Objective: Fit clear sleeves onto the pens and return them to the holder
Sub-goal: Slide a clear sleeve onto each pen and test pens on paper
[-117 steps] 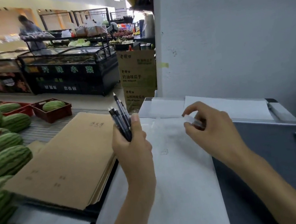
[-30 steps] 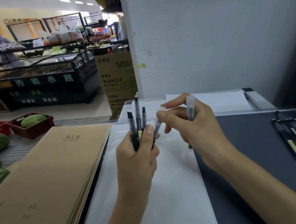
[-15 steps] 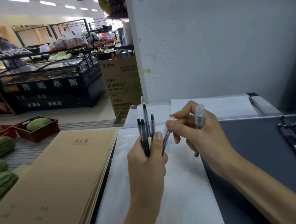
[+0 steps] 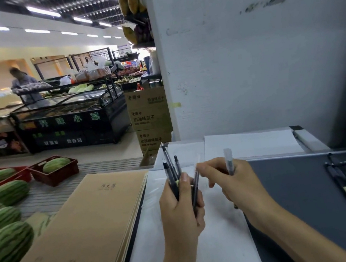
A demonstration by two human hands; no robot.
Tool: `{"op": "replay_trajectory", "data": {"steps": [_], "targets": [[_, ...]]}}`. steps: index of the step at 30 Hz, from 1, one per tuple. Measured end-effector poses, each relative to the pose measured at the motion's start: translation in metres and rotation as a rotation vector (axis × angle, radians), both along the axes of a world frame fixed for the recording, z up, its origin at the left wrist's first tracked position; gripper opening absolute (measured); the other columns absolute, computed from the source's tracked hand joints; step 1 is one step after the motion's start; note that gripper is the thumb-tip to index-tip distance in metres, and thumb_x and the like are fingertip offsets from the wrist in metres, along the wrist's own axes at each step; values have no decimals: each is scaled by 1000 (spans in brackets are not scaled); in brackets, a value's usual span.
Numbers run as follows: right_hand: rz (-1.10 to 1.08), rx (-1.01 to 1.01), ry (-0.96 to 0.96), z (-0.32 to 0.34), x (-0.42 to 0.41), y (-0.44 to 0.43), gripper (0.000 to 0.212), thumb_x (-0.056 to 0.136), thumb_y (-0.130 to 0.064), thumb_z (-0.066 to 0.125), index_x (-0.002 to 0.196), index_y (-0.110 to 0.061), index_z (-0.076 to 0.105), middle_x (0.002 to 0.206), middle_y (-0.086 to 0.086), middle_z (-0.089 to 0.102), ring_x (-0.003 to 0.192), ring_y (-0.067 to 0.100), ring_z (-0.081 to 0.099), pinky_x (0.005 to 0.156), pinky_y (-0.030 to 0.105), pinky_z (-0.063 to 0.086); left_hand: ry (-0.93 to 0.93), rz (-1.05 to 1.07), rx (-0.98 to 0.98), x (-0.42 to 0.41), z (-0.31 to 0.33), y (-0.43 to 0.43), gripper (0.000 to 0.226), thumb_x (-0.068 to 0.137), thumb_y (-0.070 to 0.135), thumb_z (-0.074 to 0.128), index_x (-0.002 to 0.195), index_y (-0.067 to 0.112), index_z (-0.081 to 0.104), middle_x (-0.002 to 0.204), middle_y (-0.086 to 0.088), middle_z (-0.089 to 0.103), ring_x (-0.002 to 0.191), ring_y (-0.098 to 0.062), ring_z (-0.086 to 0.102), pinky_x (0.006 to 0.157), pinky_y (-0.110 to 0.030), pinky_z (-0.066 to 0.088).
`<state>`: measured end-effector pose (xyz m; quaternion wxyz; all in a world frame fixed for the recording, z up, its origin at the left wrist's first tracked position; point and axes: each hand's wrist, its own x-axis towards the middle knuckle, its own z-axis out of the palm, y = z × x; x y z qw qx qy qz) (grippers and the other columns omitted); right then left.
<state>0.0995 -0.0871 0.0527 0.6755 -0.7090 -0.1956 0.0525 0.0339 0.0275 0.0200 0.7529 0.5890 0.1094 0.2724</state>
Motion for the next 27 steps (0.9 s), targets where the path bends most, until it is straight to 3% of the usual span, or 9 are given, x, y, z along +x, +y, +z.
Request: {"op": "replay_trajectory", "data": {"steps": [2,5,9,12,15,19,23,25,27], "targets": [[0,-29,-18,0,-1,2,20,95,-38,72,78,-31,79,70,-15,72,48,-6,56,44,6,38,-2,3,39,0,-1,0,37,105,41,53,74,25,61,65,-9,59,37,-17,41,35,-21,31],[-65,-22,-11,-1,1,3,23,99,-34,64,80,-28,75,76,-9,75,52,-5,58,51,14,40,-7,52,118,1,-3,-1,34,106,41,51,85,16,62,66,-10,64,40,-24,52,35,-28,42],[-210,138,41,6,11,-4,29,110,-32,44,99,-12,62,82,-4,78,62,5,68,62,27,42,1,81,107,3,-3,1,35,109,34,48,96,4,59,71,-13,69,52,-34,66,44,-36,55],[-237,274,131,12,22,-14,20,109,-23,44,91,-19,51,63,-7,62,57,12,53,58,27,42,-5,59,132,2,-5,3,30,109,34,48,102,8,62,67,-7,65,50,-25,60,46,-31,52],[-217,354,161,12,26,-16,19,107,-17,50,89,-23,51,55,-14,46,56,11,43,49,16,41,-21,-15,152,3,-6,3,22,107,32,52,110,18,68,64,0,54,48,-13,47,45,-23,44],[-296,237,-82,9,30,-18,20,106,-39,58,90,-27,58,58,-17,47,58,4,44,52,11,41,21,-117,85,6,-5,4,19,106,20,56,122,21,66,61,5,42,46,-5,36,42,-17,34],[-361,150,-155,-3,34,-15,35,107,-49,52,85,-23,61,64,-12,54,61,7,48,57,20,41,53,-156,91,7,-5,0,17,104,29,58,100,12,60,61,6,39,45,-5,33,41,-16,31],[-379,80,-149,-14,32,-12,35,107,-45,52,89,-16,60,69,-3,55,62,11,48,55,20,41,82,-153,85,10,-6,-2,25,104,35,55,90,14,53,60,7,38,47,-6,32,42,-17,29],[-376,29,-160,-23,29,-8,33,107,-38,53,87,-12,56,67,-10,52,61,7,43,52,16,39,82,-130,145,10,-8,-5,26,107,34,52,88,16,50,63,6,38,52,-9,35,48,-21,32]]}}
